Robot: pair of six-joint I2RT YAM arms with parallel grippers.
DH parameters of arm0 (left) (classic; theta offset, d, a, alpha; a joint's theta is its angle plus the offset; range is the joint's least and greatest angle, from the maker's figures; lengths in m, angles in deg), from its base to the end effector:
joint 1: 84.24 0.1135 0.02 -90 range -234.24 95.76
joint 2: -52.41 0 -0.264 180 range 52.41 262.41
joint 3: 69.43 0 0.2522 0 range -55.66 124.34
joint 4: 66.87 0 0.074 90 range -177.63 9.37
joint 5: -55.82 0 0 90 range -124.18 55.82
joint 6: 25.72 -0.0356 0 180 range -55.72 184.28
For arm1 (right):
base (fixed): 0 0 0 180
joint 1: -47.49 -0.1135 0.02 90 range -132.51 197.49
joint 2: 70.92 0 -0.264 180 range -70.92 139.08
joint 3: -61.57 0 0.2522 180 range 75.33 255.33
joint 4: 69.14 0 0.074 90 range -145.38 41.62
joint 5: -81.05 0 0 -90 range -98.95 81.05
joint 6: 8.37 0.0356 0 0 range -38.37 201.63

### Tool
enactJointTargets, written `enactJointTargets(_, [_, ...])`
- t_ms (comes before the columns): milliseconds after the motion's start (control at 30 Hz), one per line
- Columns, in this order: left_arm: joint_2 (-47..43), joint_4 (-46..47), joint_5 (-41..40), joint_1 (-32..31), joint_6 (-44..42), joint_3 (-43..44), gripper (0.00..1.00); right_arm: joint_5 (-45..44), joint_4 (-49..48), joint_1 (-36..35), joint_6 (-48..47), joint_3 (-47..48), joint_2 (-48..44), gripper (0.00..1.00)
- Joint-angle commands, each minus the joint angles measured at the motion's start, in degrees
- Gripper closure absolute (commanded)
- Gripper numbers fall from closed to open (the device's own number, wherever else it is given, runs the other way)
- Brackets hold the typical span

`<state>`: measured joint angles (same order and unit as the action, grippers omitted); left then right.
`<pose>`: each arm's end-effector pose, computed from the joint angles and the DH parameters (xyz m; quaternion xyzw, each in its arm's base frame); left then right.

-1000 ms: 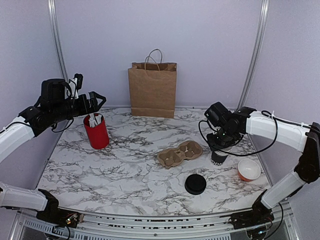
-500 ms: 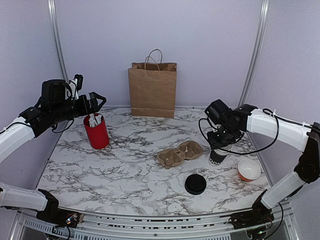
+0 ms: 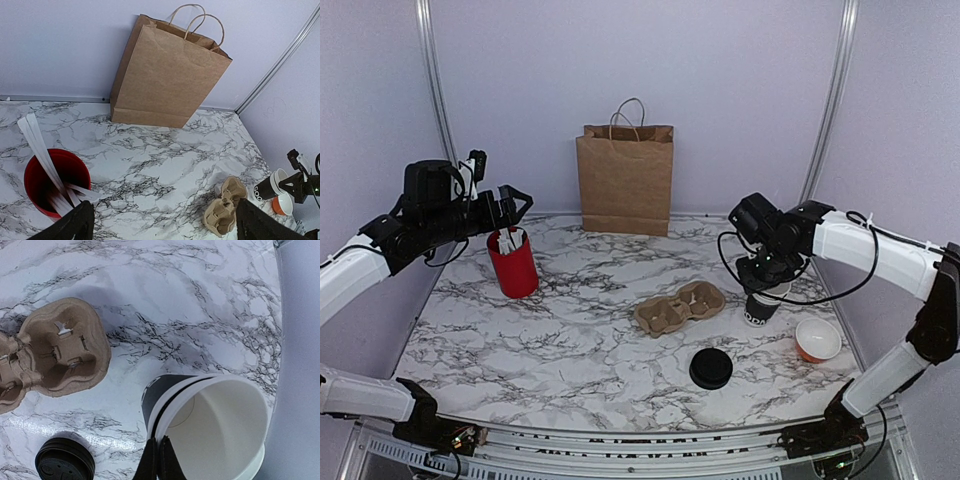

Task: Pack the takeout coffee

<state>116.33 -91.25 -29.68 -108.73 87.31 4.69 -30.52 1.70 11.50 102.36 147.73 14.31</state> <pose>0.2339 -0.1096 0.3685 0.0342 0.7880 -0.2757 0.5494 0.2399 0.1581 0.2801 -0.0961 0.9630 -0.0808 0.2383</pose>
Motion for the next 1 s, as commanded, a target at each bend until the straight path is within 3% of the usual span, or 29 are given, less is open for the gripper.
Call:
enactJointTargets(0, [-0.4,1.6,0.2,0.0,0.0,-0.6,0.01,0.1,-0.2,-0.2,-0.1,0.2,0.7,0.99])
enactJointTargets(167, [-0.4,1.5,0.2,0.1,0.0,-0.7,0.01,-0.6,0.2,-0.5,-0.4,0.3,1.4,0.98])
enactJointTargets(467, [-0.3,1.6,0.2,0.0,0.1,-0.7,0.01,0.1,0.0,-1.6,-0.6,-0.2,2.6,0.89])
enactJointTargets(700, [-0.3,1.6,0.2,0.0,0.1,-0.7,0.01,1.3,0.5,-2.5,-0.8,-0.2,2.6,0.75])
enactJointTargets(967, [-0.1,1.6,0.4,0.0,0.2,-0.8,0.01,2.0,1.3,-4.0,-0.3,0.9,1.2,0.71])
